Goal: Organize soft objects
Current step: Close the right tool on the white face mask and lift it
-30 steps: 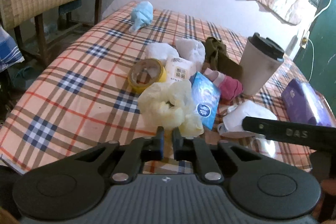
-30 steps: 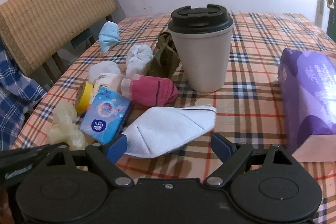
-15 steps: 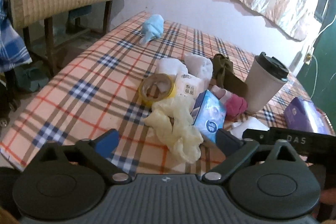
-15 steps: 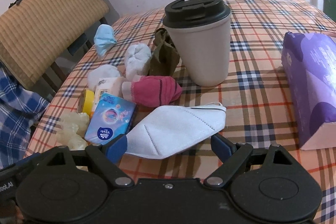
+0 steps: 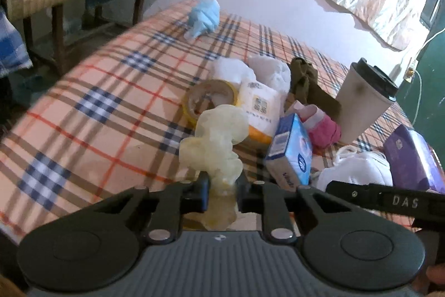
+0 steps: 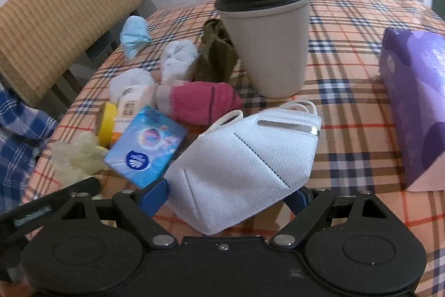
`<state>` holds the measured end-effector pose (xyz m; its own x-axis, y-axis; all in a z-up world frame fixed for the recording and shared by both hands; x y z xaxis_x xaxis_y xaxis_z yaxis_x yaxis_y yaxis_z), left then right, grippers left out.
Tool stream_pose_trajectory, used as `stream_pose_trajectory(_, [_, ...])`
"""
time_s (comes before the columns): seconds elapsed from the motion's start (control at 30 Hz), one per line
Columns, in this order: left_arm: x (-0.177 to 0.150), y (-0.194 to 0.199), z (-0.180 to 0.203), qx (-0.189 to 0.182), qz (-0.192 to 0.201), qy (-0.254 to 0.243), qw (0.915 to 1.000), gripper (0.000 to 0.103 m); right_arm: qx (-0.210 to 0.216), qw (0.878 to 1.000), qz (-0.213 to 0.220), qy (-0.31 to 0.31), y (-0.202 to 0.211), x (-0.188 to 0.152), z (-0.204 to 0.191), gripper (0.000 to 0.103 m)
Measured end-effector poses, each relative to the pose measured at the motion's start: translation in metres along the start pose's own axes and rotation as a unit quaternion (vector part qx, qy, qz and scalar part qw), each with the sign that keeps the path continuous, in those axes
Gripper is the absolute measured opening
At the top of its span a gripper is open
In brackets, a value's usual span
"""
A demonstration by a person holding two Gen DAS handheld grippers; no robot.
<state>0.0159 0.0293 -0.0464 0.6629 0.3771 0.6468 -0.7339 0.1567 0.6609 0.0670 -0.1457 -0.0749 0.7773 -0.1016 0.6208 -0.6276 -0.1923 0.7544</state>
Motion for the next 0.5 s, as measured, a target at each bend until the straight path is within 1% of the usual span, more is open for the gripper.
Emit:
stream_pose_trajectory(0.07, [0.002, 0.004, 0.004, 0.004, 0.006, -0.01, 0.9999, 0.021, 0.004, 1.0, -0.002, -0.013, -0.002, 0.004, 0.0, 0.101])
stream_pose_trajectory(0.23, [0.006, 0.012, 0.013, -0.006, 0.013, -0.016, 0.9998, 0.021, -0.004, 1.0, 0.001, -0.028, -0.015, 0.016, -0.003, 0.103])
stream_pose_trajectory(0.3, [0.007, 0.015, 0.014, -0.01, 0.014, -0.019, 0.9997, 0.021, -0.013, 1.0, -0.001, 0.013, -0.019, 0.018, -0.01, 0.102])
stream_pose_trajectory(0.37, [0.007, 0.017, 0.016, -0.012, 0.016, -0.02, 0.9996, 0.021, -0.007, 0.999, 0.013, 0.035, -0.019, 0.013, -0.009, 0.1])
stream_pose_trajectory(0.4, [0.008, 0.018, 0.017, -0.014, 0.016, -0.019, 0.9996, 0.021, -0.004, 0.999, 0.024, 0.039, -0.016, 0.009, -0.006, 0.091])
stream_pose_trajectory(0.43, [0.008, 0.019, 0.017, -0.016, 0.016, -0.019, 0.9996, 0.021, -0.005, 0.999, 0.031, 0.045, -0.013, 0.006, -0.003, 0.075])
stream_pose_trajectory(0.47, [0.008, 0.02, 0.018, -0.017, 0.017, -0.02, 0.9995, 0.021, -0.003, 0.998, 0.034, 0.046, -0.01, 0.004, 0.001, 0.065])
stream_pose_trajectory(0.5, [0.009, 0.02, 0.019, -0.018, 0.017, -0.02, 0.9995, 0.021, 0.006, 0.999, 0.035, 0.04, -0.007, 0.004, 0.006, 0.045])
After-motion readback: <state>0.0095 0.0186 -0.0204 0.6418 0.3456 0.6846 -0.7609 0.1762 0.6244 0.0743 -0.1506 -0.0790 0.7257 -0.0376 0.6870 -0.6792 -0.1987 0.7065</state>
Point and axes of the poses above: each gripper's, at about its wrist camera, not at the fingertips, and y roughly against the way its jaws point, z to its right, x to its top, the point moved 1 cm from there along -y, roughly the way its jaws point, and after that the axes turned 12 degrees about y, right-handed, at the moved point
